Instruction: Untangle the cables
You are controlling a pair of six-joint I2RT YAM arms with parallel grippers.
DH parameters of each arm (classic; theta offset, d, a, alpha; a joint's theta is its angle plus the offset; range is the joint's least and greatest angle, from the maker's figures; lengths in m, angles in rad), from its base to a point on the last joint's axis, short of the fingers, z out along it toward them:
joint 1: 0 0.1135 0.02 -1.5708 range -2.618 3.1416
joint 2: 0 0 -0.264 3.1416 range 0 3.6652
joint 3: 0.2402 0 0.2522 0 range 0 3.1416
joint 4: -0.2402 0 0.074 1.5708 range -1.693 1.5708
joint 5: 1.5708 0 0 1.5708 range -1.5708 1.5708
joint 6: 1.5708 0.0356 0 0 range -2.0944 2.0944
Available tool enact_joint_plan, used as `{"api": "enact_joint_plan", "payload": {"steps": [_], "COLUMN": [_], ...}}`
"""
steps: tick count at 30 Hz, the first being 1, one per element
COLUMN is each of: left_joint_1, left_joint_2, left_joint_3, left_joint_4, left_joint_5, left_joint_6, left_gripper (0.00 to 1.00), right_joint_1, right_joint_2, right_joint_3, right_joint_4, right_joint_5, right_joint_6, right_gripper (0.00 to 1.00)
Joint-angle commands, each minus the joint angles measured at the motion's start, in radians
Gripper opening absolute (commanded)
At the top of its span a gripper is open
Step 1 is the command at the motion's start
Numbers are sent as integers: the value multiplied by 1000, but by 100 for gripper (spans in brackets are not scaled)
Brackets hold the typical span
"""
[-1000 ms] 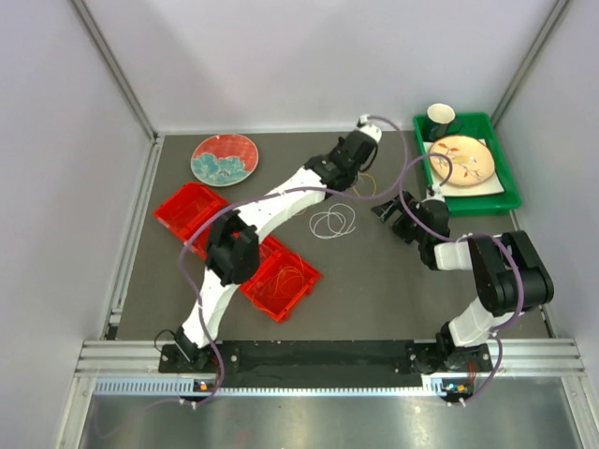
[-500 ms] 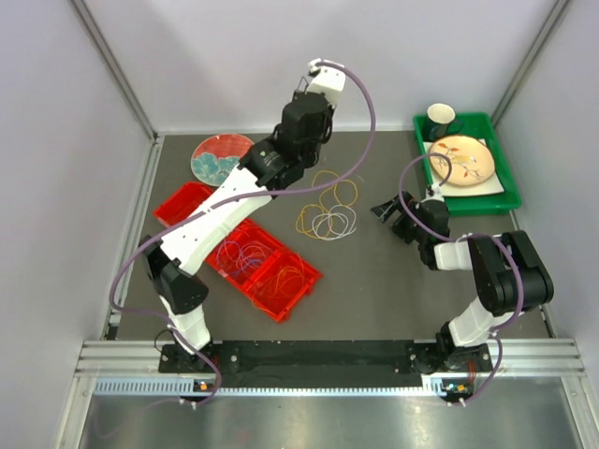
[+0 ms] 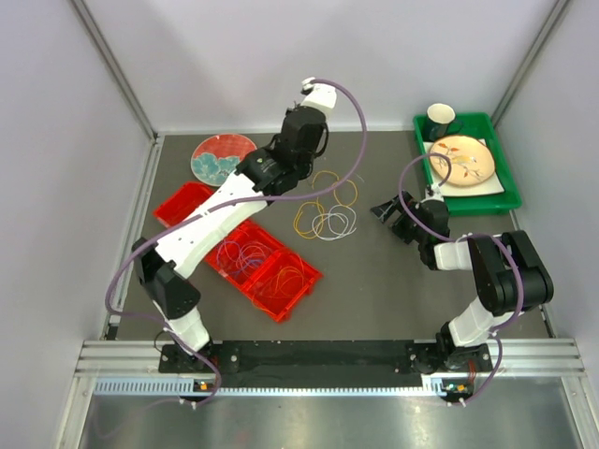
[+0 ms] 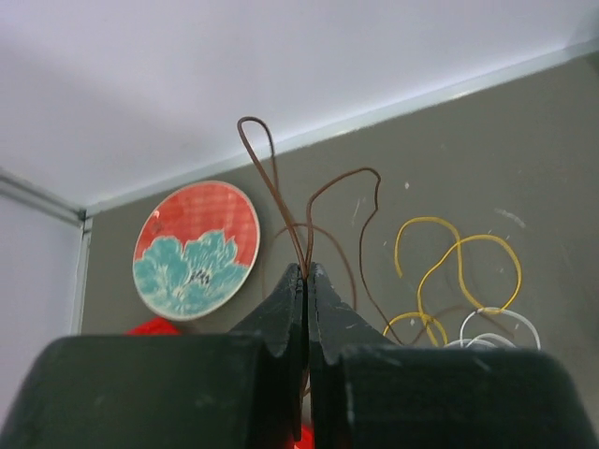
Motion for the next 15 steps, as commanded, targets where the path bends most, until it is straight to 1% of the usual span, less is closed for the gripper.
{"api": "enact_joint_plan", "payload": {"steps": [1, 3, 4, 11, 15], "left_joint_1": [42, 77, 92, 270, 321], "left_joint_2": [-138, -203, -255, -474, -566], "left_joint_3": [-76, -116, -167, -383, -474], "left_joint_4": [-75, -98, -100, -126, -129], "left_joint_5": [-24, -32, -31, -18, -49], "left_joint_6": [-104, -144, -153, -227, -244], "left_gripper": [0, 0, 0, 0, 0], "right_joint_1": [-4, -2, -4, -2, -2], "right_joint_2": [9, 9, 9, 11, 11], "right_joint_3": [35, 37, 35, 37, 37], "right_joint_4": [29, 29, 29, 29, 27], "right_joint_5": [-6, -7, -7, -13, -16], "right_joint_6": [-16, -16, -16, -17, -16], "right_gripper": [99, 99, 99, 99, 99]}}
